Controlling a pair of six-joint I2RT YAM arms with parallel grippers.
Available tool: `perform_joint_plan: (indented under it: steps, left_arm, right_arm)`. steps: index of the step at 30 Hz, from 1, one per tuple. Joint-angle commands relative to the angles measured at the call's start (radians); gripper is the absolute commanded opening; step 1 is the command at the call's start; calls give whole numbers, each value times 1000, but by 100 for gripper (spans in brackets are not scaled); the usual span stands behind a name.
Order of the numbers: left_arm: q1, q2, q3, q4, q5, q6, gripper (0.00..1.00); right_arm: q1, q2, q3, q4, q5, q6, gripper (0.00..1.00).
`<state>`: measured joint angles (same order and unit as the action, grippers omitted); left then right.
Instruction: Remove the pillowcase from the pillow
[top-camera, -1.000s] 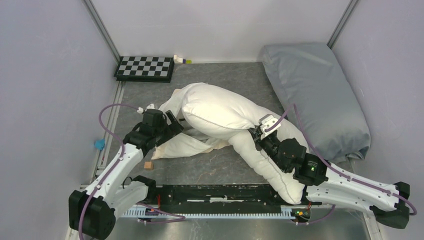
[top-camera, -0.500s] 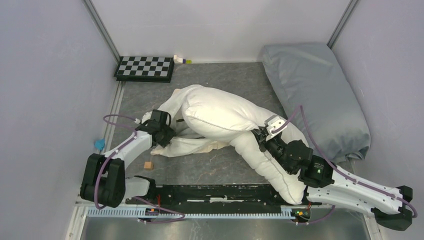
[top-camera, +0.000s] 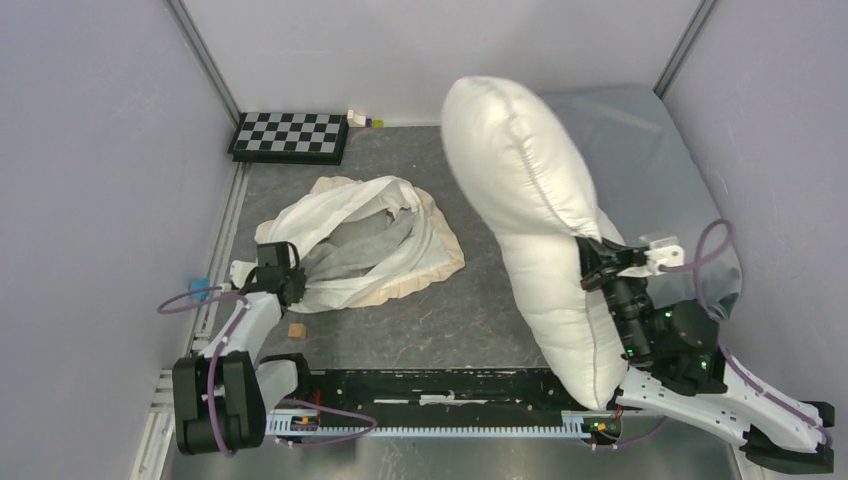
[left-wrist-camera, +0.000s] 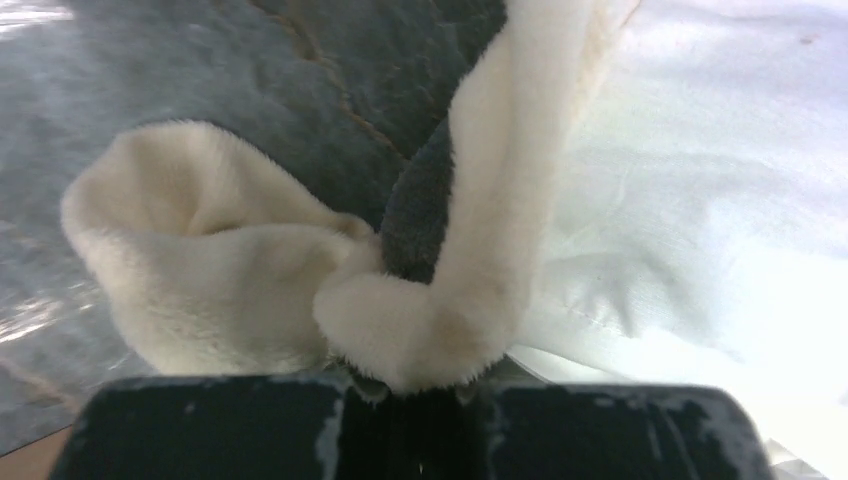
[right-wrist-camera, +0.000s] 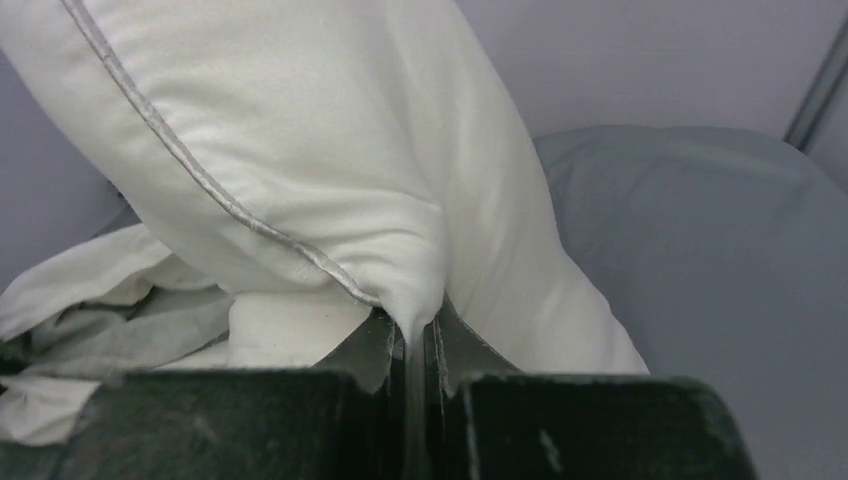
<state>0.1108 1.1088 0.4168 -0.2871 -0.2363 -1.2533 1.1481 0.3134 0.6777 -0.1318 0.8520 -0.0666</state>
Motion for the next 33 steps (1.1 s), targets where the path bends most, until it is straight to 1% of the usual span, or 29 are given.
perform_joint_plan:
  steps: [1,5,6,7,9,11,13,16,19,21,23,24,27,29,30,31,32,33]
  left_arm:
    - [15,-122,-31,-75,-184,-98,2]
    - [18,-281,-7,-213,-334,-197,2]
    - [18,-320,-11,-201,-354,-199,2]
    - [18,-357,-21,-151,-347,-171,2]
    - [18,-384,-37,-42,-288,-123,2]
    - [18,-348,-21,20,-221,-89,2]
    - [17,-281,38,0,-188,-68,2]
    - [18,-198,162,-92,-238,-41,2]
    - [20,-156,312,-115,-258,37,2]
    - [19,-117,390,-76,-193,69,3]
    - [17,-48,481,-51,-106,77,2]
    - [18,-7,530,-55,-68,72,2]
    - [15,153,709,-55,21,72,2]
    - [13,254,821,-61,69,83,2]
    - [13,298,868,-43,109,111,2]
    - [13,326,899,6,164,152,11]
    - [13,347,915,43,212,183,36]
    - [13,356,932,54,255,192,60]
  right_arm:
    - [-14,-93,18,97,251,-52,0]
    - [-14,-110,-11,179,270,-69,0]
    - [-14,-102,-22,199,261,-75,0]
    - [-15,-84,-30,220,237,-80,0]
    - [-14,-30,-26,233,190,-82,0]
    - [-14,49,-8,234,158,-76,0]
    - [-14,133,4,264,130,-82,0]
    - [-14,264,-6,405,87,-121,0]
    - [-15,444,38,533,18,-168,0]
    - [-18,585,127,563,73,-183,0]
    - [-48,732,230,582,132,-194,0]
    - [-80,781,288,567,115,-173,0]
    - [-188,912,427,512,-41,-55,0]
    - [-236,988,517,497,-129,-4,0]
    - [-243,1029,561,477,-168,-1,3]
    - [-244,1059,610,464,-223,-11,23]
    - [-245,1089,646,437,-303,-20,45]
    - [-246,1105,680,412,-352,-18,72]
